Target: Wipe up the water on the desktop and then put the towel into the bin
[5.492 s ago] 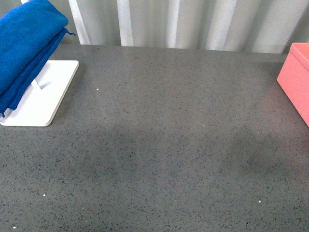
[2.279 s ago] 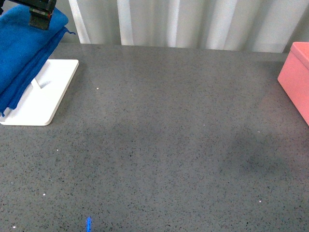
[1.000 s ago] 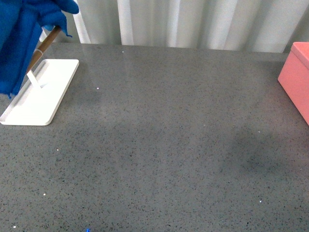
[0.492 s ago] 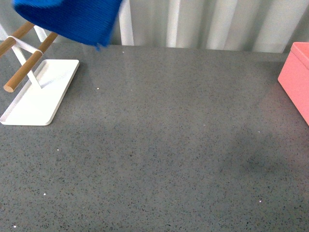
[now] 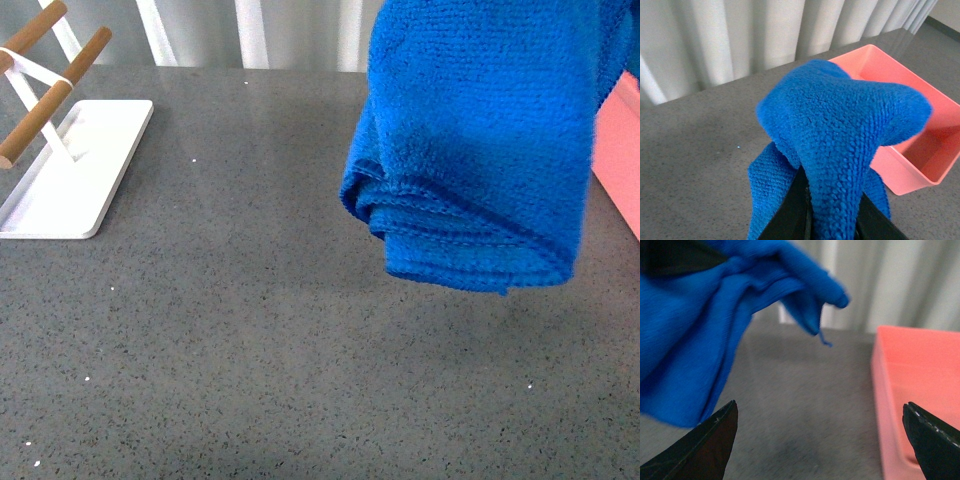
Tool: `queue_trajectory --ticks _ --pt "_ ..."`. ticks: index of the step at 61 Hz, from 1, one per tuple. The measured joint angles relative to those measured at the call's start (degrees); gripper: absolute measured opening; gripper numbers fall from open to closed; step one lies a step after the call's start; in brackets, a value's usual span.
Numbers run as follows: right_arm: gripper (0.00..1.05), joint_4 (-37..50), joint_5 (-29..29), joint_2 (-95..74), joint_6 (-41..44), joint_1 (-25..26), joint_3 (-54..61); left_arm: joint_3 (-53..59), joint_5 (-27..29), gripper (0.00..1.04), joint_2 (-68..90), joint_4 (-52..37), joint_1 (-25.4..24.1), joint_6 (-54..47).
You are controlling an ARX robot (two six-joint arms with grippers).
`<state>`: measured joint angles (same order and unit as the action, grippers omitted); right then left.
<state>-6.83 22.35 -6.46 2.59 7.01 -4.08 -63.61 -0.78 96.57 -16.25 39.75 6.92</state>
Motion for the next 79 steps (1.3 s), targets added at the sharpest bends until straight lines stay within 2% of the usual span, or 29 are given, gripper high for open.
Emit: queue_trajectory --ticks 3,6,13,25,36,44,49,61,79 --pt "0.98 1.7 6.1 -3.2 0.0 1.7 -1.2 -0.6 0.0 0.06 0.8 -0.2 0.1 0.8" --pt "0.98 4.9 9.3 -6.2 -0.4 2.4 -3.1 -1.0 0.4 0.06 1.4 -0.2 0.1 1.1" --pt "0.98 14.0 12.7 -15.2 -2.0 2.3 -8.4 -1.8 0.7 0.06 2.3 -0.2 -0.1 1.4" --pt "0.98 23.2 17.7 -30.6 -7.9 -1.4 -13.3 -5.9 1.1 0.06 4.8 0.2 -1.3 2.2" --pt "0.98 32.5 17.6 -45.3 -10.6 -6.4 -13.4 -9.3 1.9 0.06 6.6 1.8 -3.1 3.9" --pt "0.98 37.9 12.6 -55.9 -8.6 -10.5 -14.3 -11.5 1.8 0.06 6.6 2.7 -2.8 4.6" --pt "0.98 40.2 10.4 -60.4 -7.4 -11.3 -15.8 -12.0 1.7 0.06 6.6 3.2 -2.6 5.0" --pt "0.98 45.5 9.6 -67.5 -5.5 -12.0 -18.3 -12.4 1.3 0.06 6.6 3.8 -2.4 6.4" --pt "0.98 56.6 12.7 -77.3 -6.9 -13.3 -23.6 -12.7 -0.8 0.06 6.4 4.8 -1.9 10.0"
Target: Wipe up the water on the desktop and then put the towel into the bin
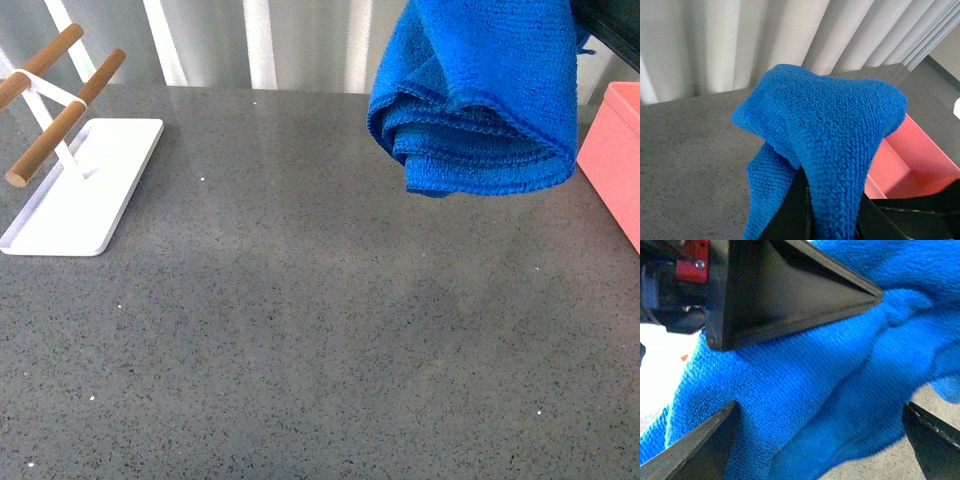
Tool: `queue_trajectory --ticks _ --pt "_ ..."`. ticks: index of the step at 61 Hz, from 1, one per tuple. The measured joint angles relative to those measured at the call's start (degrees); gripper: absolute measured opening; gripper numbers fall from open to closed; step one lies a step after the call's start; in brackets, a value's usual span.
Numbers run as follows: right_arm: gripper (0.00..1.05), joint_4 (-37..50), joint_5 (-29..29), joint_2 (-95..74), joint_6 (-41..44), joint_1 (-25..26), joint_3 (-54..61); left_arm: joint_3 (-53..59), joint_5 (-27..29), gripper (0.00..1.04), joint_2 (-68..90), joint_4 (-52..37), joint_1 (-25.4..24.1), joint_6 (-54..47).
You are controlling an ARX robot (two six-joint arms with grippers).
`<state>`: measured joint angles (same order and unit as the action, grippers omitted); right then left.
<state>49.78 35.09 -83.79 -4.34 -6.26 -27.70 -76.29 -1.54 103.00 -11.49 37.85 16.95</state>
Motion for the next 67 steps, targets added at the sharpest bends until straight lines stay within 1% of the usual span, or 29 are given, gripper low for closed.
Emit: queue_trajectory --ticks 9,17,19,24,26,32,36,38,42,45,48,50,51,56,59,61,67 --pt "0.97 3.8 0.2 -4.4 -3.0 -2.4 -2.7 -0.3 -0.3 0.06 -0.5 0.7 0.3 2.1" --pt "0.76 7.0 -1.1 -7.2 -5.6 -4.1 -3.3 -1.0 -0.8 0.06 -0.6 1.2 0.2 3.6" --pt "0.72 7.4 -1.0 -7.5 -5.9 -4.3 -3.3 -1.0 -1.1 0.06 -0.7 1.3 0.2 3.8" --pt "0.58 8.6 -1.2 -7.9 -6.7 -5.0 -3.3 -1.0 -1.4 0.06 -0.7 1.5 0.3 4.6" --pt "0.55 8.7 -1.2 -7.9 -6.8 -5.1 -3.3 -1.0 -1.4 0.06 -0.7 1.5 0.3 4.6" --pt "0.39 9.6 -1.4 -7.9 -7.6 -5.2 -3.4 -1.1 -1.5 0.06 -0.9 1.8 0.3 4.8" --pt "0.3 9.7 -1.5 -7.9 -7.9 -5.2 -3.5 -1.2 -1.5 0.06 -1.0 1.9 0.3 4.8" --pt "0.21 9.7 -1.5 -7.8 -8.2 -5.0 -3.6 -1.2 -1.5 0.06 -1.1 2.1 0.3 4.8" --pt "0.09 9.5 -1.2 -7.5 -8.3 -4.4 -3.7 -1.2 -1.5 0.06 -1.2 2.4 0.3 4.8" --pt "0.04 9.3 -0.9 -7.3 -8.3 -4.1 -3.7 -1.2 -1.5 0.06 -1.2 2.4 0.3 4.8" --pt "0.03 9.1 -0.5 -7.1 -8.3 -3.7 -3.7 -1.2 -1.5 0.06 -1.2 2.4 0.3 4.8" --pt "0.03 8.9 -0.5 -6.9 -8.3 -3.3 -3.7 -1.2 -1.6 0.08 -1.3 2.4 0.2 4.9" --pt "0.03 8.7 -0.3 -6.8 -8.3 -3.1 -3.7 -1.2 -1.7 0.12 -1.3 2.4 0.2 4.9" --pt "0.03 7.8 0.0 -6.1 -8.3 -2.3 -3.7 -1.2 -1.8 0.23 -1.4 2.5 -0.2 5.0" --pt "0.03 7.2 0.2 -5.7 -8.2 -1.8 -3.7 -1.2 -2.1 0.32 -1.5 2.5 -0.5 5.0" --pt "0.03 6.9 0.2 -5.5 -8.1 -1.5 -3.8 -1.2 -2.2 0.36 -1.5 2.5 -0.7 5.0" --pt "0.03 4.9 0.2 -4.3 -7.8 -0.1 -4.4 -0.7 -2.6 0.52 -1.8 2.4 -2.3 5.2"
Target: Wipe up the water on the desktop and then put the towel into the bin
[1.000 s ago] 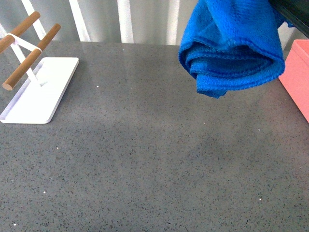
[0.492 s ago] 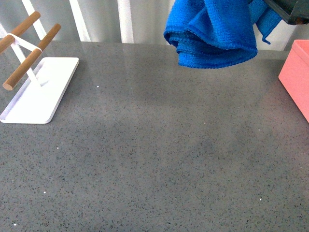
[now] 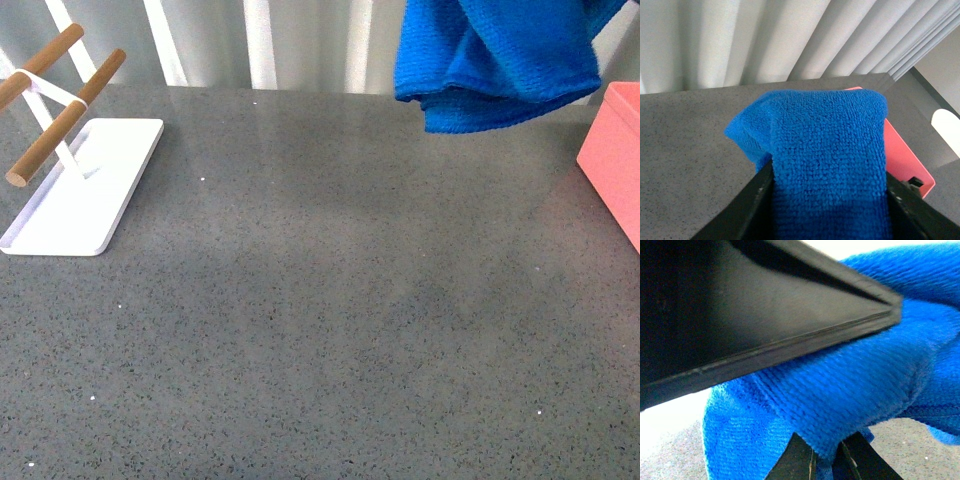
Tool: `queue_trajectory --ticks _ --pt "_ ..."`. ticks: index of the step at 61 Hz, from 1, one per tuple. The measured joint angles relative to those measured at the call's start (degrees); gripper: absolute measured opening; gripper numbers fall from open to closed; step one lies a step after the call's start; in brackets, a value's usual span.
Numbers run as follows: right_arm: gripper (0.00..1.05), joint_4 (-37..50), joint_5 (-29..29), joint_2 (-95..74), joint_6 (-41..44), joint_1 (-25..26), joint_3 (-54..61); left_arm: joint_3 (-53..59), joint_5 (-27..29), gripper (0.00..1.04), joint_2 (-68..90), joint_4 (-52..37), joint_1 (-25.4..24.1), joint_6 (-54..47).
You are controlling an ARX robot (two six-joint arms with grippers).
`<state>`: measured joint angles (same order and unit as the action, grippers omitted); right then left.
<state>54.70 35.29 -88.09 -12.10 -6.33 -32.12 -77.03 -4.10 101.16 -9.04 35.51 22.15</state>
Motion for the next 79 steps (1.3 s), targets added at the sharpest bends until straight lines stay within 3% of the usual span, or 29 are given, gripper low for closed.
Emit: queue_trajectory --ticks 8,18,26,40,48,52,58,74,79 --pt "0.03 -2.7 0.2 1.6 0.4 1.8 -0.4 2.2 -1.0 0.72 -1.3 -0.2 -3.6 -0.1" --pt "0.03 -9.2 -1.1 3.9 2.8 4.9 -1.3 8.0 -3.4 1.0 -6.0 -1.4 -13.4 0.2" --pt "0.03 -13.4 -1.9 4.0 5.6 6.6 -1.5 14.9 -6.5 0.98 -12.8 -1.0 -21.4 -2.3" --pt "0.03 -15.0 -2.3 1.7 8.9 7.4 -1.5 33.6 -16.1 0.98 -31.3 2.6 -28.7 -10.8" --pt "0.03 -15.2 -2.6 0.9 9.4 7.6 -1.5 39.8 -18.9 0.98 -38.6 5.3 -32.4 -13.2" --pt "0.03 -15.3 -2.7 0.8 9.8 7.5 -1.5 46.8 -6.4 0.87 -42.8 -6.9 -33.1 -16.7" --pt "0.03 -15.5 -2.7 0.5 10.6 7.1 -1.5 55.3 3.2 0.71 -48.0 -20.5 -35.0 -19.5" --pt "0.03 -15.8 -3.6 0.3 11.1 6.9 -1.4 64.9 4.0 0.25 -55.1 -24.1 -35.5 -21.3" --pt "0.03 -16.4 -4.0 0.2 11.5 7.0 -1.3 67.3 4.1 0.06 -58.4 -23.9 -35.5 -21.6"
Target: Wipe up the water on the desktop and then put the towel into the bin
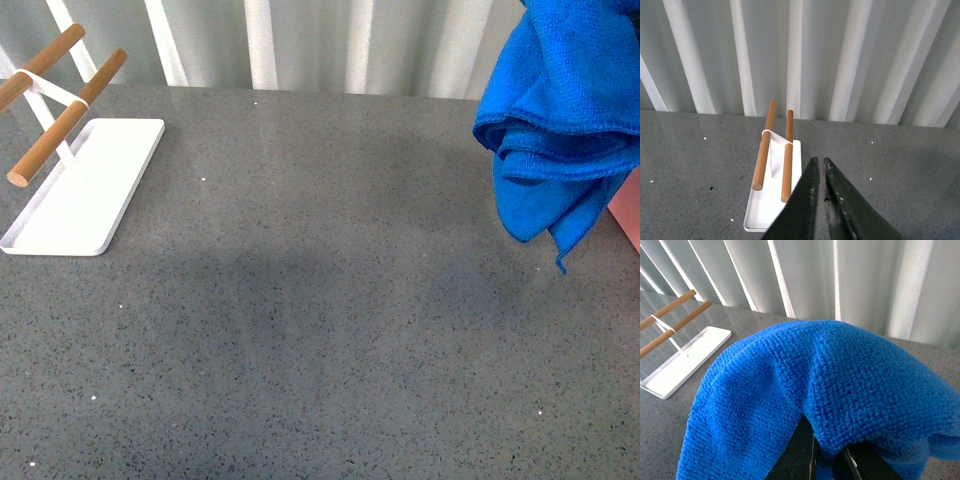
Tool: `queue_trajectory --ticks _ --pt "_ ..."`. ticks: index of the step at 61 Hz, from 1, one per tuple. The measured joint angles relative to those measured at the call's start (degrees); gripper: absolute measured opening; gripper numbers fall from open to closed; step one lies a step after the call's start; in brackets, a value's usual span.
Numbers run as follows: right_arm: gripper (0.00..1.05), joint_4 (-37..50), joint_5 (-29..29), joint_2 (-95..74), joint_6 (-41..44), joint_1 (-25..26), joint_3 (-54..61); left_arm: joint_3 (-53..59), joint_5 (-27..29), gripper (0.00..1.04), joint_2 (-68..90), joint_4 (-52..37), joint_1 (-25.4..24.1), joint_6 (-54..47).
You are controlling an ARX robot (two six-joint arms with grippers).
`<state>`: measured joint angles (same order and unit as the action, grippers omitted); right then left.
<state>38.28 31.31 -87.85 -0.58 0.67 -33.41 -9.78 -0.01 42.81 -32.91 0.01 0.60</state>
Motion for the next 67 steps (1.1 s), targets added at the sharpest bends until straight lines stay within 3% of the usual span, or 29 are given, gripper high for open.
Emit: queue_trajectory --ticks 67 --pt "0.03 -9.3 -3.9 2.4 3.8 -5.1 -2.4 8.5 0.0 0.03 -27.0 16.9 0.0 -0.2"
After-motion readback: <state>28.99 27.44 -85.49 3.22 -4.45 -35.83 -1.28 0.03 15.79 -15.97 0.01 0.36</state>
